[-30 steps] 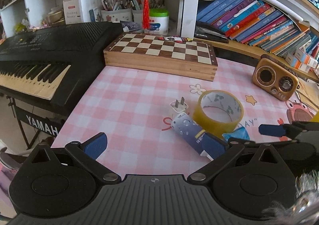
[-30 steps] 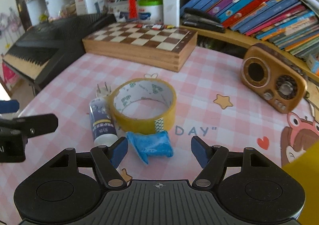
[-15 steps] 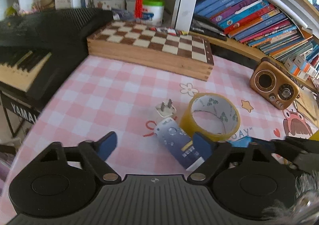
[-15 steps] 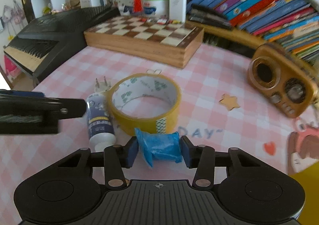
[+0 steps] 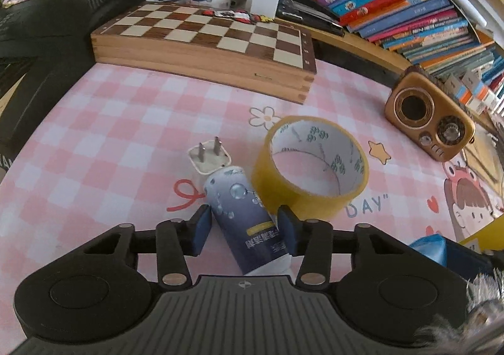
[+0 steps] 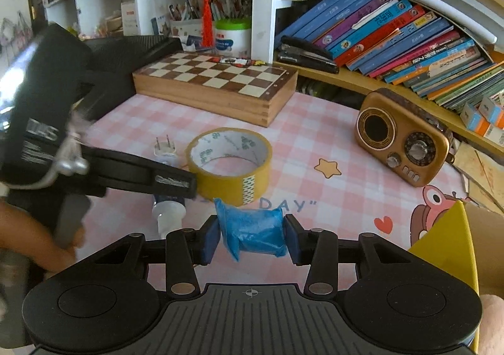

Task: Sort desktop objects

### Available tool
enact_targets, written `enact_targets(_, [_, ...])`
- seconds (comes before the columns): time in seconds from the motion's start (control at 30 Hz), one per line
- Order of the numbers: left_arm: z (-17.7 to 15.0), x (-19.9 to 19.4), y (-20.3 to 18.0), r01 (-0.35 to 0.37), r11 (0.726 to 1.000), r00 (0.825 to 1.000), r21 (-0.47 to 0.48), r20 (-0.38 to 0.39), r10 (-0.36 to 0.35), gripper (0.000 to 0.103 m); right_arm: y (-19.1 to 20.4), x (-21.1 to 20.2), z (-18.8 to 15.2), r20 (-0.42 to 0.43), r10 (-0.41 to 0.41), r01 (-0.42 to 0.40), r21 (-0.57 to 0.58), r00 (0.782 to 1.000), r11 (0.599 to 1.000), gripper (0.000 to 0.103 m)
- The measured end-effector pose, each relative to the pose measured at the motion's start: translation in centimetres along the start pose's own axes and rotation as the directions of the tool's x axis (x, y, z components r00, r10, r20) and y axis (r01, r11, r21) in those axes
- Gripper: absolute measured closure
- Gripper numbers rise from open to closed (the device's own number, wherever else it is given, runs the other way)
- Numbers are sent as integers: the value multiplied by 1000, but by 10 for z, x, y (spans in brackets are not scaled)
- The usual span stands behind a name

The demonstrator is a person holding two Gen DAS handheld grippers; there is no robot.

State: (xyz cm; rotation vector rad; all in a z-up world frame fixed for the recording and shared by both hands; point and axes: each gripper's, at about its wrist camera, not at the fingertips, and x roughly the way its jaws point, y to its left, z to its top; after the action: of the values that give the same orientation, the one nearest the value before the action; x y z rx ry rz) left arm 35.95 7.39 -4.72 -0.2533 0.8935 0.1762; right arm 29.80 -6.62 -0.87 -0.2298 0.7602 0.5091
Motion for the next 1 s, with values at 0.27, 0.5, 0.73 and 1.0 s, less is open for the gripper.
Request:
enact_targets(0.27, [-13, -13, 6, -8, 997, 999, 72, 32, 6, 73, -1, -20, -9, 19, -10, 9, 32, 1000, 999, 61])
enact_targets(0.5, [-35, -71, 24, 59, 997, 994, 48, 94, -63, 73, 5, -44, -19, 43, -16, 14, 41, 999, 999, 61])
enact_targets(0.73, [-59, -132, 41, 121, 992, 981, 23, 150, -123, 73, 13, -75, -30, 66, -9, 6, 46, 998, 999, 61])
enact_targets(1.0, [-87, -180, 48, 160, 984, 966, 74, 192, -171, 73, 29, -113, -47, 85, -18, 13, 58, 996, 998, 61])
